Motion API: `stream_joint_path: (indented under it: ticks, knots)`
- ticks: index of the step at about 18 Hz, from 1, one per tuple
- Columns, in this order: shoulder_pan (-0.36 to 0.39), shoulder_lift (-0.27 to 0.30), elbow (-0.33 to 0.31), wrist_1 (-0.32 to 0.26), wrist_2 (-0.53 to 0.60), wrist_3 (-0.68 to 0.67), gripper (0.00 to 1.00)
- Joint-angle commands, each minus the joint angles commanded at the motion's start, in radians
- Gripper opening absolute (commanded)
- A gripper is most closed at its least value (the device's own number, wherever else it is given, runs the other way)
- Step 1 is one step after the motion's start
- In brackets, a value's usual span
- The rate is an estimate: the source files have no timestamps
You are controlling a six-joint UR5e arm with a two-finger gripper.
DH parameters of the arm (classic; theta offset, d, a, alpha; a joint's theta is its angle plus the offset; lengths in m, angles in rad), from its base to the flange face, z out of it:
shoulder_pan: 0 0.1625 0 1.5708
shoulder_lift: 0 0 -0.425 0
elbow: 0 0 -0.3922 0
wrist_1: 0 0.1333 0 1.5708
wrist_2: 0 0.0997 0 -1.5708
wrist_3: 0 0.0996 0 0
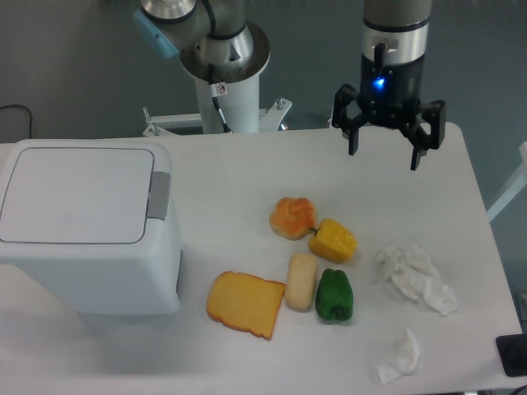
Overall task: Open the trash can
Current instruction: 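Move the open gripper toward the white trash can's grey lid tab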
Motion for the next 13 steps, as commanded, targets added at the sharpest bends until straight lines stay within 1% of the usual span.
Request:
stream_joint_path:
  ticks: [4, 9, 13]
  knots:
    - [-0.003, 0.000, 0.000, 0.002, -0.009, -0.006, 1.00]
    - [0.008, 0.000, 0.003, 0.000, -0.080, -0.015, 1.00]
    - [0.011, 0.000, 0.005, 0.002, -0.132, -0.113, 1.00]
